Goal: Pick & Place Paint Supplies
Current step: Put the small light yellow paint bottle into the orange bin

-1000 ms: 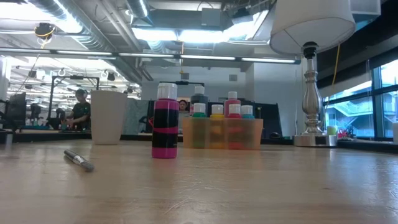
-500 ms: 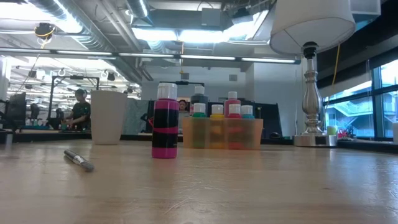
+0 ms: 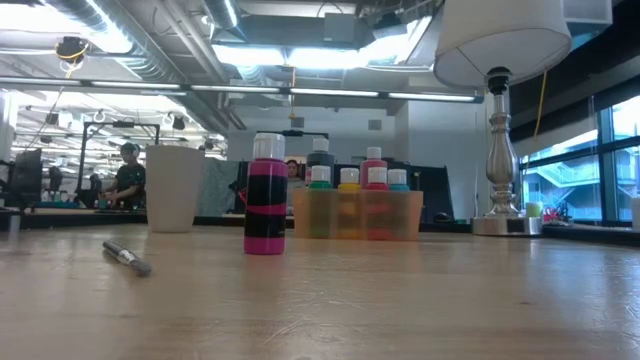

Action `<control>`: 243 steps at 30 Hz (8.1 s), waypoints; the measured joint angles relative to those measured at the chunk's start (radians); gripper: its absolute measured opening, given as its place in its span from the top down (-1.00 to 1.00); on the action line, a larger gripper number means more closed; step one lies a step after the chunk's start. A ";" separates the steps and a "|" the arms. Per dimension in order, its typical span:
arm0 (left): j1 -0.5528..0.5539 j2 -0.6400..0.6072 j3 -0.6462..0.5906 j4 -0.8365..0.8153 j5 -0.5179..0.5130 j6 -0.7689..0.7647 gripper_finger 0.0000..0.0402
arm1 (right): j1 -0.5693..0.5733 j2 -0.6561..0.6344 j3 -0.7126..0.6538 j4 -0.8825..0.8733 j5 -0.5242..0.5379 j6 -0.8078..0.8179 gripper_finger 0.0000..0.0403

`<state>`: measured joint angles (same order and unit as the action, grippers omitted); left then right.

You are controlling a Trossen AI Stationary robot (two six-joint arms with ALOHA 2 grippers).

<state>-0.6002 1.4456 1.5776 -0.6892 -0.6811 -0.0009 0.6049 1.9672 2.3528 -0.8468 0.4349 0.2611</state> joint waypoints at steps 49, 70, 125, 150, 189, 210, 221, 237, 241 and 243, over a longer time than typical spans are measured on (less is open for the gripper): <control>0.207 0.342 0.701 -0.880 0.449 -0.089 0.44 | -0.147 0.051 0.002 -0.037 0.078 0.017 -0.18; 0.211 0.341 0.701 -0.880 0.430 0.000 0.43 | -0.178 0.047 0.002 0.002 0.059 -0.031 -0.48; 0.224 0.344 0.699 -0.845 0.408 0.069 0.06 | -0.198 0.077 0.004 -0.013 0.032 -0.082 0.42; 0.174 0.227 0.700 -0.881 0.345 -0.049 -0.15 | -0.130 0.077 0.002 -0.260 0.108 0.183 0.42; 0.135 -0.207 -0.087 -0.504 0.579 -0.436 -0.12 | -0.631 -0.115 0.003 -0.625 -0.121 0.079 0.42; 0.146 -0.265 -0.165 -0.379 0.338 -0.537 -0.12 | -0.912 -0.115 -0.145 -0.469 -0.447 -0.287 0.42; 0.219 -0.265 -0.165 -0.394 0.377 -0.512 -0.12 | -0.951 -0.114 -0.386 -0.282 -0.544 -0.324 0.42; 0.230 -0.265 -0.165 -0.416 0.412 -0.510 -0.12 | -0.954 -0.114 -0.560 -0.121 -0.554 -0.356 0.42; 0.230 -0.264 -0.165 -0.423 0.414 -0.518 -0.12 | -0.955 -0.114 -0.618 -0.072 -0.554 -0.356 0.42; 0.230 -0.264 -0.165 -0.428 0.414 -0.525 -0.12 | -0.958 -0.114 -0.640 -0.056 -0.554 -0.356 0.42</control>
<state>-0.3702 1.1812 1.4124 -1.1172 -0.2672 -0.5263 -0.3533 1.8530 1.7129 -0.9028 -0.1196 -0.0952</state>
